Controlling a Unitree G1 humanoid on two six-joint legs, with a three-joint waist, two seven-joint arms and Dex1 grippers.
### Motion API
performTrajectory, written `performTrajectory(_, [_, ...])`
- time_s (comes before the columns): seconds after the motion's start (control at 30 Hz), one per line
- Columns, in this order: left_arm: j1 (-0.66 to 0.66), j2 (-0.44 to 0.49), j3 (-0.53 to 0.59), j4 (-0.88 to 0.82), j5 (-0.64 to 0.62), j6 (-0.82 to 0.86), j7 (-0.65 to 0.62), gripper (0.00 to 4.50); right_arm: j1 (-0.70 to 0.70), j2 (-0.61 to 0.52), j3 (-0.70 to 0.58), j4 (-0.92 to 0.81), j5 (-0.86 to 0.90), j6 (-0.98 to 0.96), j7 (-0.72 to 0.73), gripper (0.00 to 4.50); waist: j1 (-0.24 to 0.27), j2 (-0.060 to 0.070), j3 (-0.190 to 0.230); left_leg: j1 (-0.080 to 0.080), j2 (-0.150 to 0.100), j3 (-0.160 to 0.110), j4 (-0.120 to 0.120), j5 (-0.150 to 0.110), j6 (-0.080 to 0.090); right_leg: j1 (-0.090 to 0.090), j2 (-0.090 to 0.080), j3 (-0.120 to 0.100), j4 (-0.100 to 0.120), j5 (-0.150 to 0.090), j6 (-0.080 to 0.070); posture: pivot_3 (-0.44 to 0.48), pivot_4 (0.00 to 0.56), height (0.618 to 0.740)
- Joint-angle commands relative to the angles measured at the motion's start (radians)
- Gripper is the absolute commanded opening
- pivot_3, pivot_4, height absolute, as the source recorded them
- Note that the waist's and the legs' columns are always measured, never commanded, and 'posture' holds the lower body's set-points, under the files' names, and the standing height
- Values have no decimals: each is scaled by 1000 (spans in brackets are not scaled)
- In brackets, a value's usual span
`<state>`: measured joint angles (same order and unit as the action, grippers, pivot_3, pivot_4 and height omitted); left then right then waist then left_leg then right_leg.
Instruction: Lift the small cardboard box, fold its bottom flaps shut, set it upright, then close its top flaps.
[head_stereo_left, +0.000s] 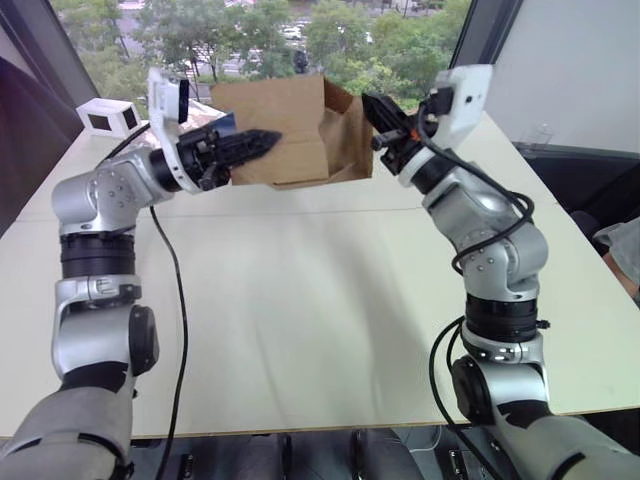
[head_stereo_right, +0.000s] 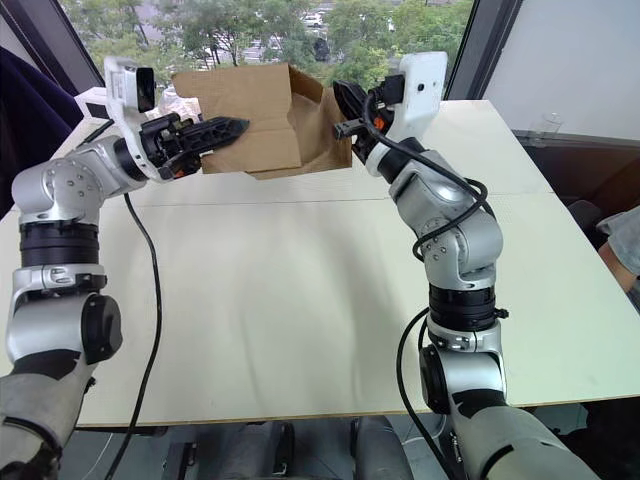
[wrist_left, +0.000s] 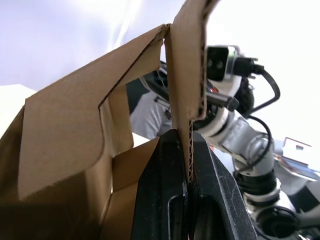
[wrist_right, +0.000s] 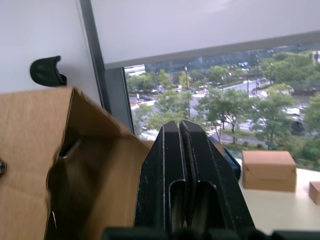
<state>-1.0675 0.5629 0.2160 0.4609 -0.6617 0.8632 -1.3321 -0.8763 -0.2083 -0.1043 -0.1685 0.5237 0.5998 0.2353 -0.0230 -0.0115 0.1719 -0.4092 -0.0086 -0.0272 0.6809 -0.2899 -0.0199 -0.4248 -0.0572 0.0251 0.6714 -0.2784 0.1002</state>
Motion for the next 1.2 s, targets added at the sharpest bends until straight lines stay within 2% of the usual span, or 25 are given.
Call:
performTrajectory(0.03, [-25,18,1,-8,-14,-18,-15,0,-15,6,12,-43,21,-13,40,25,1,0,0,0,0,0,0,0,0,0,0,0,0,0,0,0,150,740])
performTrajectory(0.3, [-41,22,-11,22,-13,-20,-39,0,32,6,45,-90,38,13,84,25,0,0,0,0,0,0,0,0,1,0,0,0,0,0,0,0,150,740])
performTrajectory(0.67, [-44,37,-27,14,-56,62,-98,0,38,19,57,-94,64,31,116,25,-1,0,0,0,0,0,0,0,1,0,0,0,0,0,0,0,150,740])
performTrajectory(1.2, [-46,32,-83,35,-22,45,-137,0,60,39,68,-150,115,71,137,25,1,0,0,0,0,0,0,0,1,0,0,0,-1,0,0,0,150,740])
